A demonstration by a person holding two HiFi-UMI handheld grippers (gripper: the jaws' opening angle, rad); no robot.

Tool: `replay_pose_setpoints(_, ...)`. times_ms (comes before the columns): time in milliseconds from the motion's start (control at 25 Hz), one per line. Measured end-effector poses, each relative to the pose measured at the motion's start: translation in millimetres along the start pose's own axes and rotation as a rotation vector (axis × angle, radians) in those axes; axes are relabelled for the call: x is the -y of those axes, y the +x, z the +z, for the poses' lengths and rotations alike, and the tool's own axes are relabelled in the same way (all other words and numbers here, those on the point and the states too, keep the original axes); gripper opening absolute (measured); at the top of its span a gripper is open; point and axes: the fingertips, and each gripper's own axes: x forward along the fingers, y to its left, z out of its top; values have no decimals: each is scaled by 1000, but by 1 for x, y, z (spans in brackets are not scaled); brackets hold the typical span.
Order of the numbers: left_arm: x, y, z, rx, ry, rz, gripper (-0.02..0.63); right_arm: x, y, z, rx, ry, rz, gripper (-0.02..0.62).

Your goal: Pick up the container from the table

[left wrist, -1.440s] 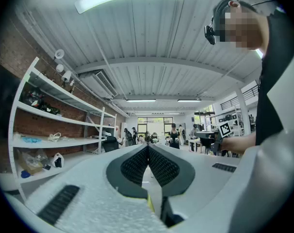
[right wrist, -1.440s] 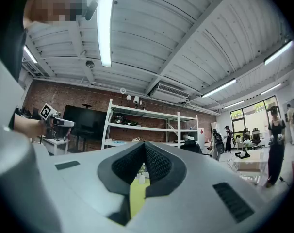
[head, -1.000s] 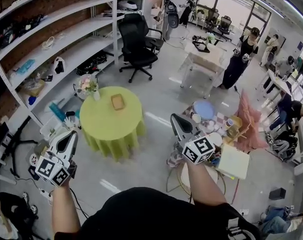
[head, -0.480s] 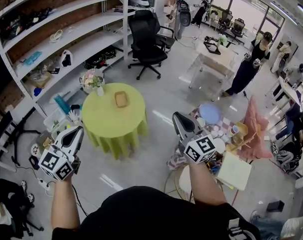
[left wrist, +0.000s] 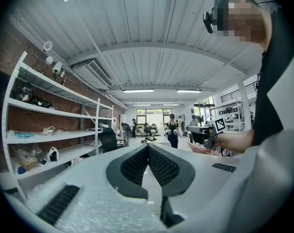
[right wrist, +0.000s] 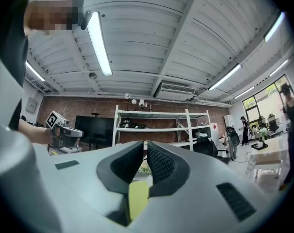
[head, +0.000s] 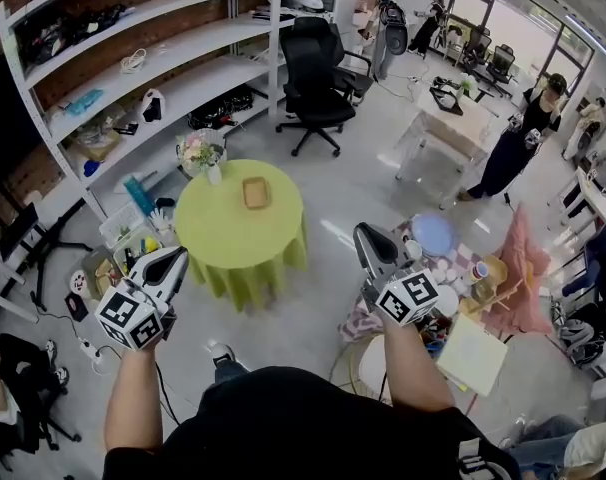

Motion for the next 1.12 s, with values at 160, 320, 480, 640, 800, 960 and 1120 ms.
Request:
replay_pose_setpoints(160,-4,2,-4,-2,-4,-10,17,-2,7,-4,-12,2,5,21)
replay_pose_setpoints(320,-13,8,-9,-2,-9,-20,15,-1,13,-10,-29,10,-3,21)
replay_pose_setpoints(480,-30,18,-15,-5,-32,-20,17,2,27,-22,-50,14,-13,28)
replay_pose_setpoints(640,-43,34,-27,-7,-39,-53,15,11,40,-29,-55,27,-36,32)
replay_pose_setpoints(800,-69,42,-35,-24,-46,-64,17,15,67,-41,-65,46,-52,40)
replay_pose_setpoints(960,-107,53,-40,-30,-65,-70,15,18,108,-58,-98,87,-47,46)
replay_pose_setpoints(1120,-147,67,-58,-51,-97,-78,17,20,150,-79,-137,99,-47,48)
